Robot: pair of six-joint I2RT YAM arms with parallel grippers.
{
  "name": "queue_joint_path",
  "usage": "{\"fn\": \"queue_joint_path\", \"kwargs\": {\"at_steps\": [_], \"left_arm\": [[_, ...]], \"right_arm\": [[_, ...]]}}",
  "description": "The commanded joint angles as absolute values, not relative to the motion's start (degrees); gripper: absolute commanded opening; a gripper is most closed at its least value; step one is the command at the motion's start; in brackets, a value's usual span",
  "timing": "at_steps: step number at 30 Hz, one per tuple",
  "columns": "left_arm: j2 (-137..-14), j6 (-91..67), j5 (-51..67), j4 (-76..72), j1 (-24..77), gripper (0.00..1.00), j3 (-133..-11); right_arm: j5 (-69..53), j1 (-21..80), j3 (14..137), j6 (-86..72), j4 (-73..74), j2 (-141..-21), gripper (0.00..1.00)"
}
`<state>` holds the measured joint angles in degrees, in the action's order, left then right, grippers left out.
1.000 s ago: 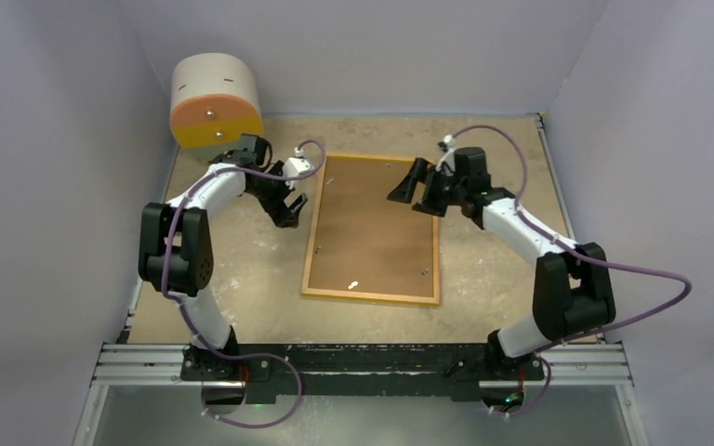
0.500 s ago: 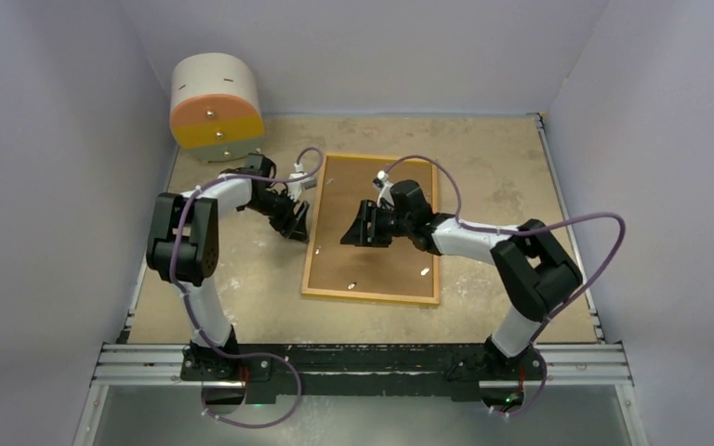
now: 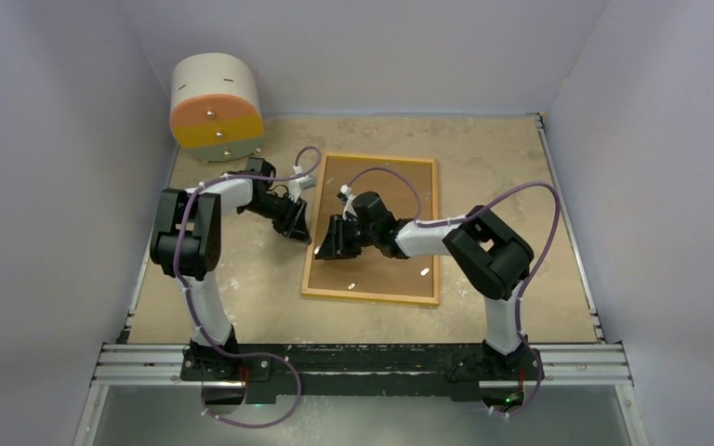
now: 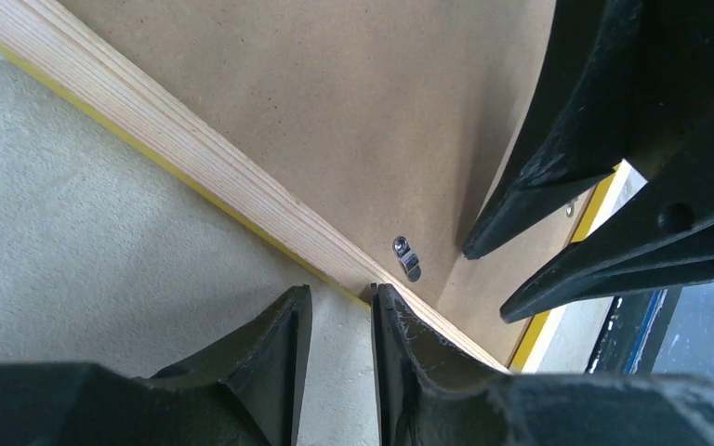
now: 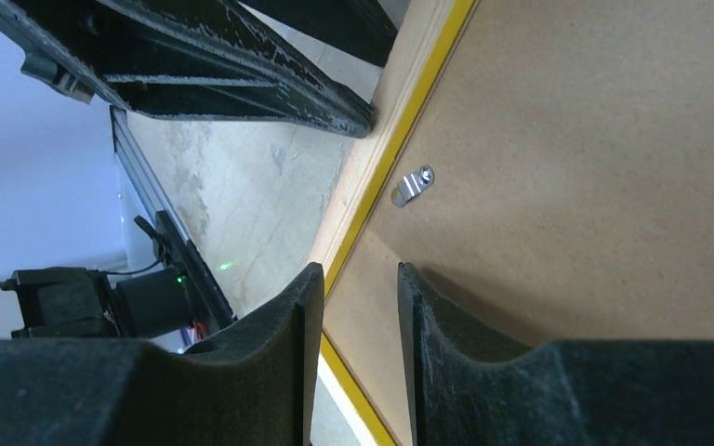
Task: Put the photo into the frame
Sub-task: Install the photo frame at the center of the board.
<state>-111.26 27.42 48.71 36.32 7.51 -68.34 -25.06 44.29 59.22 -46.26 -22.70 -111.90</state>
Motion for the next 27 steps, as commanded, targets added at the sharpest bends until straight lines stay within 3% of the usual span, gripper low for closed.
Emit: {"fn": "queue_joint_path", "kwargs": {"at_steps": [1, 27], "left_arm": [[-111.7, 28.0, 48.3, 35.6, 7.0, 0.31, -67.1], [-111.4, 28.0, 48.2, 34.8, 6.9, 0.3, -66.8]], "right_arm": [[-23.0, 44.6, 62.8, -45.8, -24.5, -112.7, 0.37], [-22.9, 44.6, 63.1, -46.6, -24.8, -116.0, 0.28]]}}
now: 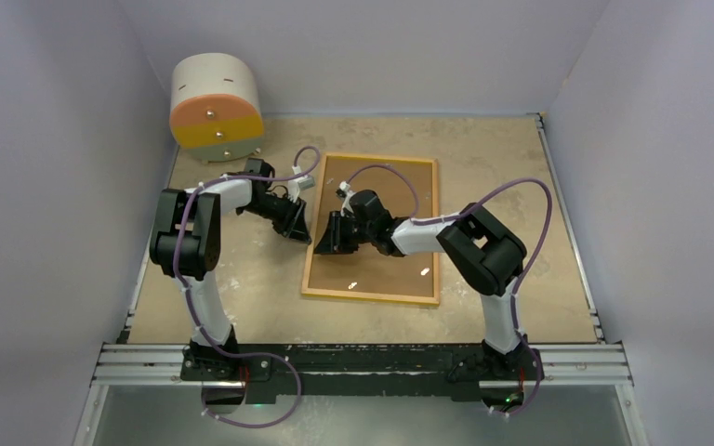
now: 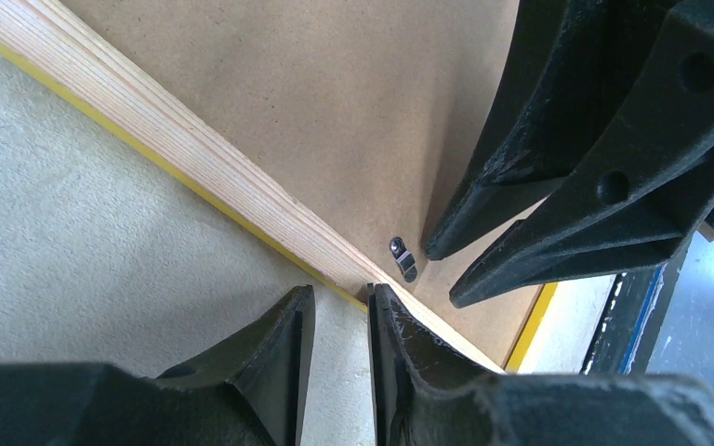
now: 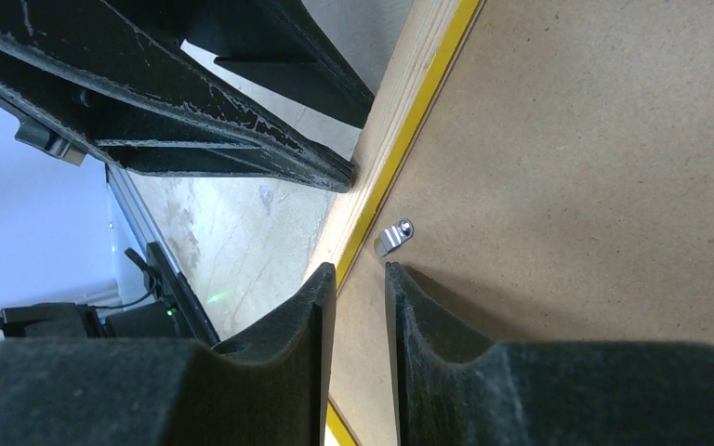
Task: Put the photo into the frame
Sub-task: Install the photo frame at the center of the board.
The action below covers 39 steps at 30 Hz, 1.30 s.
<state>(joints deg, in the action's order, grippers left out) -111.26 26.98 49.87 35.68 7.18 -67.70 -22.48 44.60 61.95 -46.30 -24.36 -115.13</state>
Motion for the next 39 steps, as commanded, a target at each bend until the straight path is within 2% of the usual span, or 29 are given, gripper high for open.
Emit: {"fn": "queue_joint_path", "kwargs": {"at_steps": [1, 15, 31, 39], "left_arm": [[-111.5, 28.1, 48.1, 34.8, 6.9, 0.3, -66.8], [-111.4, 28.4, 48.0, 34.9, 6.9, 0.3, -66.7], [-111.6, 29.1, 48.5, 35.5, 7.0, 0.27, -66.7], [-111.2, 29.8, 48.5, 36.4, 7.0, 0.27, -66.9]], "right_arm": [[-22.8, 44.6, 63.3, -46.6, -24.7, -116.2, 0.27], [-22.6, 44.6, 64.1, -49.0, -26.5, -118.0, 0.2], [-18.8, 44.6, 62.4, -51.6, -32.4, -118.5, 0.15], [-20.6, 44.6, 60.9, -53.1, -33.2, -116.9, 0.13]]}}
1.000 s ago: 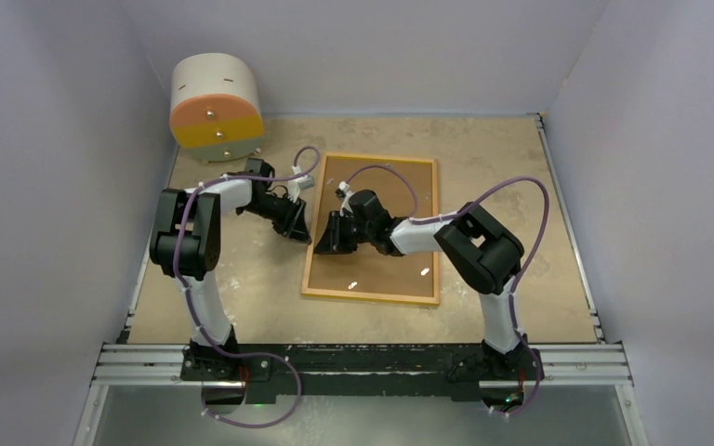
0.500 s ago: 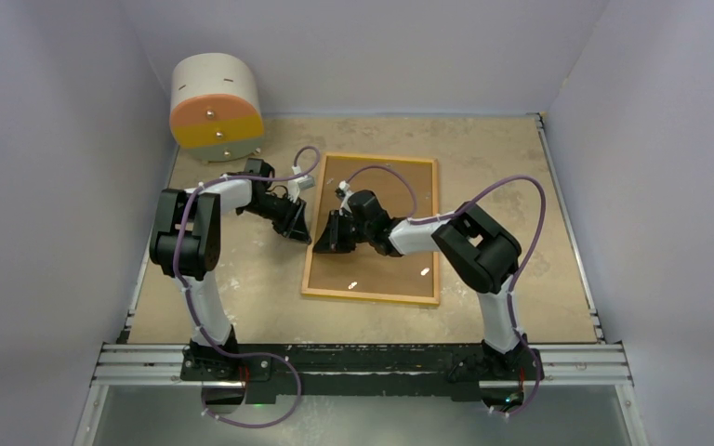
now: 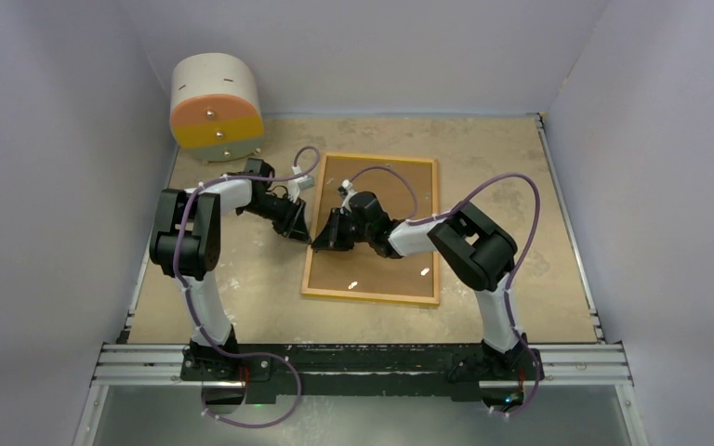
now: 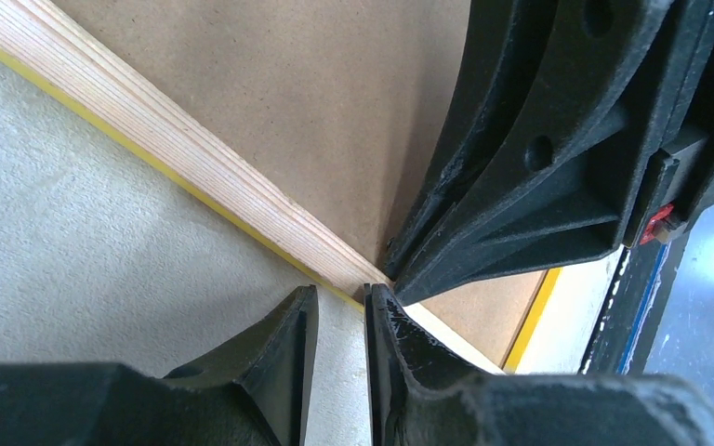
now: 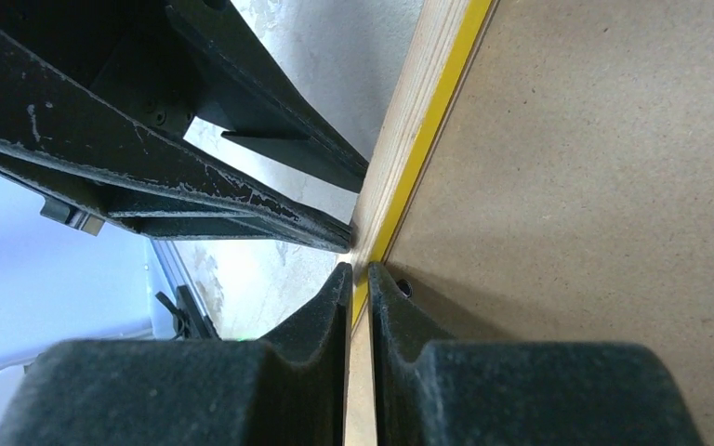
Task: Put the photo into the frame
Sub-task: Install the photo frame at the center of the board.
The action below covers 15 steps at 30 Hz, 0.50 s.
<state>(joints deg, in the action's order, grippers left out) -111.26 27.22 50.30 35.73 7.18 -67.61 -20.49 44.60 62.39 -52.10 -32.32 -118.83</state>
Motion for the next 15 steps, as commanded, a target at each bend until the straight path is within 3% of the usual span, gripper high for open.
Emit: {"fn": "queue_joint_path", "kwargs": {"at_steps": [1, 9, 15], "left_arm": [[-111.1, 29.8, 48.5, 36.5, 7.0, 0.26, -67.0], [-110.6, 29.5, 48.1, 36.4, 6.9, 0.25, -67.3], [-110.1, 29.6, 48.5, 36.4, 6.9, 0.23, -67.3]], "right_arm": [[-20.3, 44.5, 60.2, -53.1, -33.3, -115.6, 0.13], [-20.5, 44.1, 57.7, -50.7, -32.9, -107.8, 0.19], [-19.3, 44.1, 54.6, -51.3, -32.7, -108.5, 0.19]]}}
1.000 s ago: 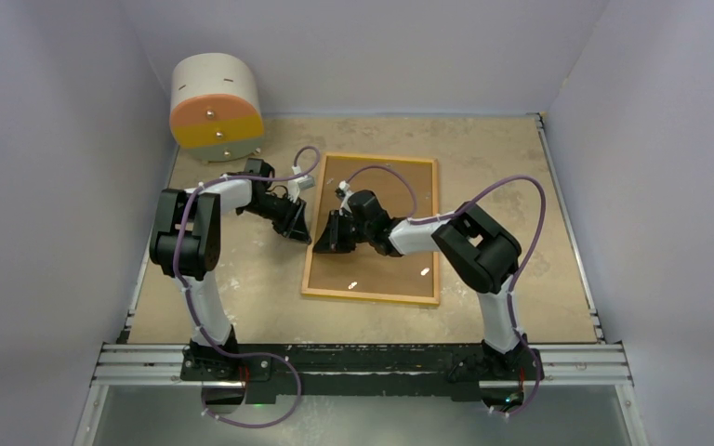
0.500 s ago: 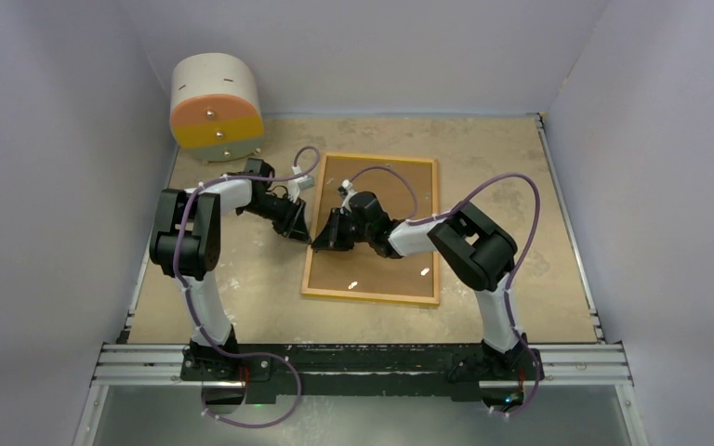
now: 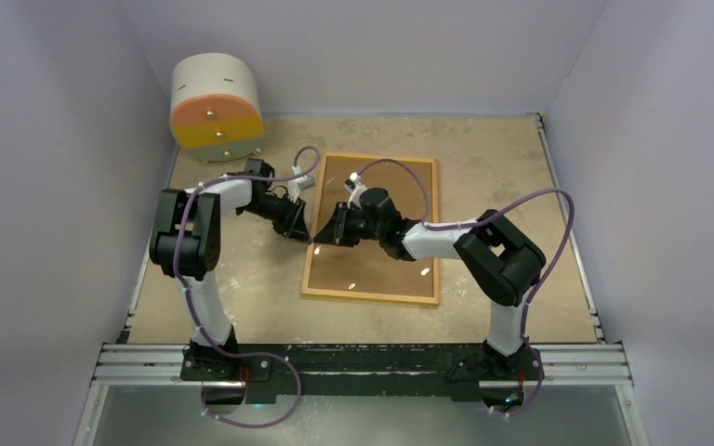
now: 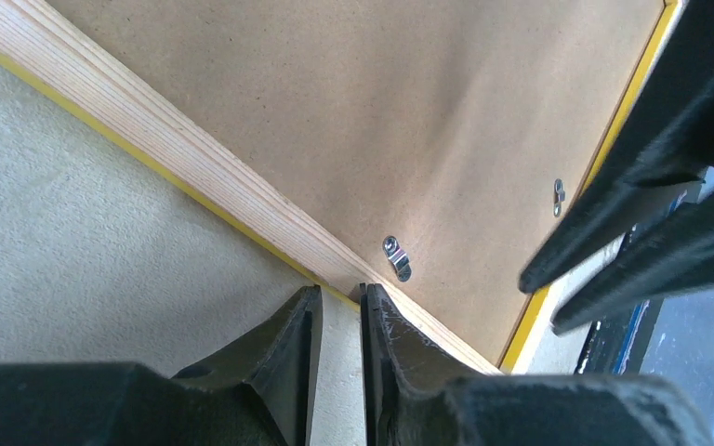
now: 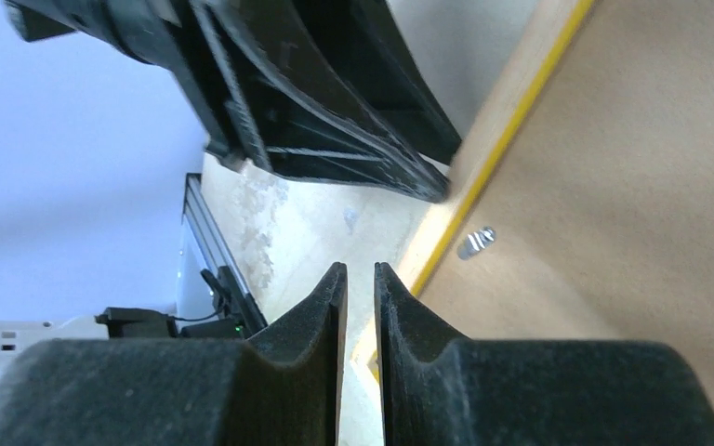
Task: Put the photo into the frame
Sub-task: Install the photo frame at the center of the board.
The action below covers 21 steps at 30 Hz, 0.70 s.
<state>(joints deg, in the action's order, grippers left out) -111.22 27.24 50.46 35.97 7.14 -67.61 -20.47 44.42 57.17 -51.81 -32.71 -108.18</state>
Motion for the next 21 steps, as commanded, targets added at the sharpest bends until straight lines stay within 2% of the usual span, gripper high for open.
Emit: {"fn": "queue_joint_path", "kwargs": {"at_steps": [1, 8, 21], "left_arm": [[-110.1, 29.5, 48.6, 36.4, 6.9, 0.23, -67.3], [-110.1, 29.7, 48.7, 36.6, 6.9, 0.19, -67.2], [-110.4, 30.1, 49.3, 36.7, 6.9, 0.14, -67.1]], "right_arm": [[-18.7, 44.2, 54.2, -51.6, -33.2, -109.2, 0.2], [-18.3, 44.3, 54.0, -52.4, -34.2, -112.7, 0.25], [-18.4, 44.8, 57.3, -53.2, -33.8, -116.7, 0.25]]}}
